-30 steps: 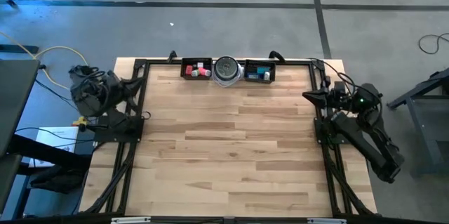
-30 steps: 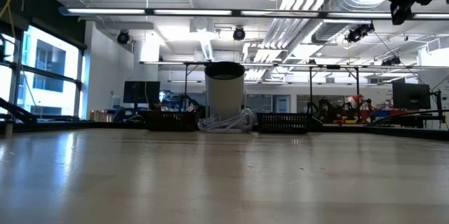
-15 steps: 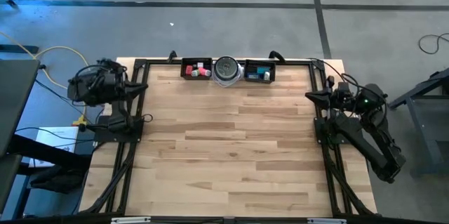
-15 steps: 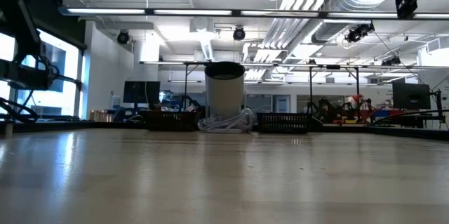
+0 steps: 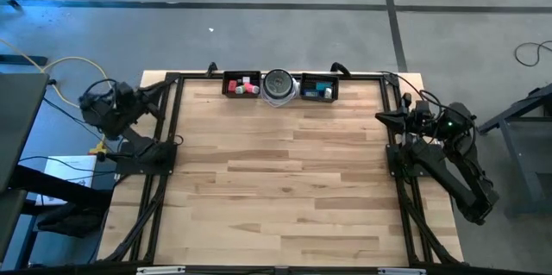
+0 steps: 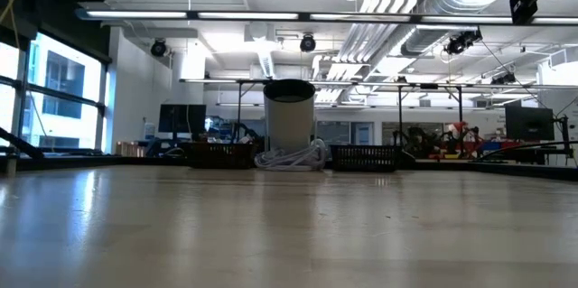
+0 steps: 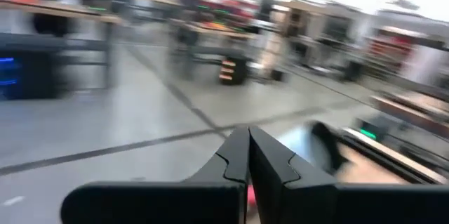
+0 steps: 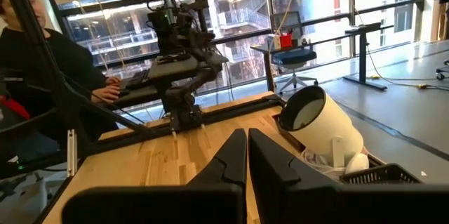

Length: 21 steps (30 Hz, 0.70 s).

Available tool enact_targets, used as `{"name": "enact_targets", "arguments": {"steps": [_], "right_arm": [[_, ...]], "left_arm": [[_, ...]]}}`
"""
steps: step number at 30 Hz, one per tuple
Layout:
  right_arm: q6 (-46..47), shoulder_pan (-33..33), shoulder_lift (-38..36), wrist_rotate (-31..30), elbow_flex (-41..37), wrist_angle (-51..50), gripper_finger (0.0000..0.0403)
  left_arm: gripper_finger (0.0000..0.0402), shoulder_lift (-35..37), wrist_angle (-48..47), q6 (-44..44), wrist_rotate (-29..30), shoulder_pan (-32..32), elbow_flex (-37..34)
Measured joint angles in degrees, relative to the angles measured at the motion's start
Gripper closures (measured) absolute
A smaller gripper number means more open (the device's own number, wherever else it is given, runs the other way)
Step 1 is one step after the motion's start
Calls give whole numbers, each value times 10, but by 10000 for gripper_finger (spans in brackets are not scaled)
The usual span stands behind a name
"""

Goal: Pick & Place Office items
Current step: Return to Home Position

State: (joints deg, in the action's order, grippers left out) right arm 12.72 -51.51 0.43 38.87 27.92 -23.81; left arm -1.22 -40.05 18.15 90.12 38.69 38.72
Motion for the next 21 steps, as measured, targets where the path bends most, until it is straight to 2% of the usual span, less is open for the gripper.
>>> {"name": "enact_targets", "arguments": {"steps": [8, 11, 14, 16, 18, 20, 21], "right_arm": [[0, 0, 0, 0, 0, 0, 401], [0, 0, 0, 1, 0, 0, 401], [0, 0, 0, 3, 0, 0, 401], [0, 0, 0, 7, 0, 0, 401], [0, 0, 0, 18, 0, 0, 401], [2, 0, 0, 29, 0, 0, 401], [4, 0, 0, 35, 0, 0, 401]], "left_arm": [[401, 0, 7, 133, -4, -246, -52], [401, 0, 9, 173, -30, -299, -82], [401, 0, 22, 173, -77, -320, -108], [401, 0, 54, 135, -116, -320, -126], [401, 0, 121, 56, -160, -313, -145], [401, 4, 235, -71, -234, -307, -170], [401, 9, 298, -150, -298, -304, -184]]}}
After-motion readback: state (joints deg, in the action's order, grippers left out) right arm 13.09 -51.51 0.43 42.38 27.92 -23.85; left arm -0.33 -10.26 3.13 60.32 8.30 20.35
